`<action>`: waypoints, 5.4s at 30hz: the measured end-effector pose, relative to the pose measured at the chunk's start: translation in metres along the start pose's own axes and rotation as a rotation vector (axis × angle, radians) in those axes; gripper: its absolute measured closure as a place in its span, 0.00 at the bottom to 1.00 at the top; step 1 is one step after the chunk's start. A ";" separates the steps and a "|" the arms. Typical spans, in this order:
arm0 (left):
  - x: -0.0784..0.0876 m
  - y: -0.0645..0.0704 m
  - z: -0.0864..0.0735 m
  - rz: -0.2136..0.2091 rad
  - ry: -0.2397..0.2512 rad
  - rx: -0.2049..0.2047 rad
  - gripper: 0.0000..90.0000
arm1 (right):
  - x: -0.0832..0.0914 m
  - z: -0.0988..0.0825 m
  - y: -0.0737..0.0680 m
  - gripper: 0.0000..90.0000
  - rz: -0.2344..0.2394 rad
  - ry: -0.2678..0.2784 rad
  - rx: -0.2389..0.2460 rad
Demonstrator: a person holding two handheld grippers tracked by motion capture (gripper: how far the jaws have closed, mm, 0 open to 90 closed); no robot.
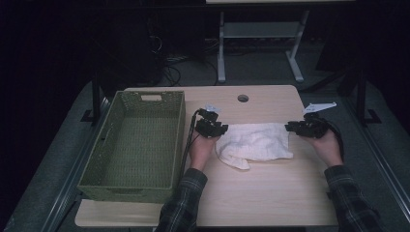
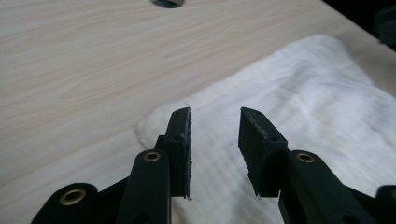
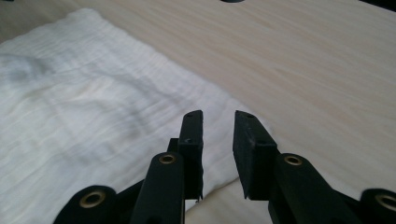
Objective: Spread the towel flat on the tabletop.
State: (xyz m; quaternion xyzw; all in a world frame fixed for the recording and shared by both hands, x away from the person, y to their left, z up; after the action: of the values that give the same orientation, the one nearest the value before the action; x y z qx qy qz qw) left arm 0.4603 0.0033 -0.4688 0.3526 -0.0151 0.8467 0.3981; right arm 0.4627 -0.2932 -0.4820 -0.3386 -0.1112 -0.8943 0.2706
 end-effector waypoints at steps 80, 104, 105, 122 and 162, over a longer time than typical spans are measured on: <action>0.062 0.079 -0.019 -0.227 0.081 -0.148 0.98 | 0.013 -0.044 -0.106 0.98 0.151 -0.033 0.276; 0.065 0.050 -0.021 -0.062 0.081 -0.091 0.99 | -0.002 -0.028 -0.032 0.99 0.076 -0.040 0.084; 0.064 0.048 -0.023 -0.060 0.075 -0.091 0.99 | -0.002 -0.028 -0.032 0.99 0.076 -0.040 0.084; 0.057 0.049 -0.026 -0.079 0.056 -0.094 0.98 | 0.013 -0.043 -0.084 0.82 0.171 -0.032 0.151; 0.077 0.068 -0.032 -0.064 0.053 -0.108 0.98 | 0.098 -0.074 -0.048 0.97 0.092 0.081 0.098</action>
State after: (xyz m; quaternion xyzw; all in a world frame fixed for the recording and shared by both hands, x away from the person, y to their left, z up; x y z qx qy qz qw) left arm 0.3618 0.0179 -0.4289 0.3085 -0.0391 0.8405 0.4438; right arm 0.3339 -0.3220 -0.4728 -0.2931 -0.1282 -0.8873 0.3322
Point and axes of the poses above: each handheld gripper's, and its own axes: x roughly backward along the jaws, z roughly out of its top, y roughly to its right, the point moved 7 cm from there along -x, roughly forward along the jaws, and after that the axes turned 7 degrees about -z, right-handed, at the moved point
